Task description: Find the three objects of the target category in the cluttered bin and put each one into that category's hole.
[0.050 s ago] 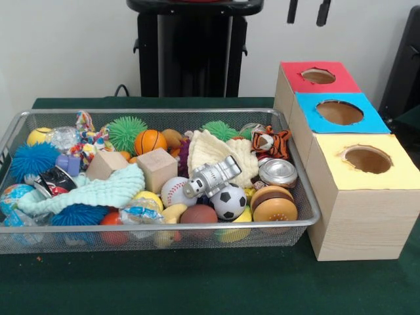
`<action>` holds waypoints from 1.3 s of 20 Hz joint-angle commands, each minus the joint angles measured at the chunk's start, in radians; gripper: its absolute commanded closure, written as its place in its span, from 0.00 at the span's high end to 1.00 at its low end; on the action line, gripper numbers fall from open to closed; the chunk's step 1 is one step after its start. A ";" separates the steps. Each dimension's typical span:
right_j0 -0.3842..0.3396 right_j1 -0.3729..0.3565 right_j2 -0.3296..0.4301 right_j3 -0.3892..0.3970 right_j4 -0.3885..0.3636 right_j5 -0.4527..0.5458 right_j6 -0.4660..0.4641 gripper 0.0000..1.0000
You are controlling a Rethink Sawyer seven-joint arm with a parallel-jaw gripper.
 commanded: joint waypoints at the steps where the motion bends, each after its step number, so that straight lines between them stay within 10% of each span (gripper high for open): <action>1: -0.127 0.130 0.029 0.015 -0.103 -0.234 0.078 1.00; 18: -0.226 0.495 0.116 -0.191 -0.149 -0.393 0.087 1.00; 26: -0.213 0.470 0.138 -0.239 -0.113 -0.306 0.082 1.00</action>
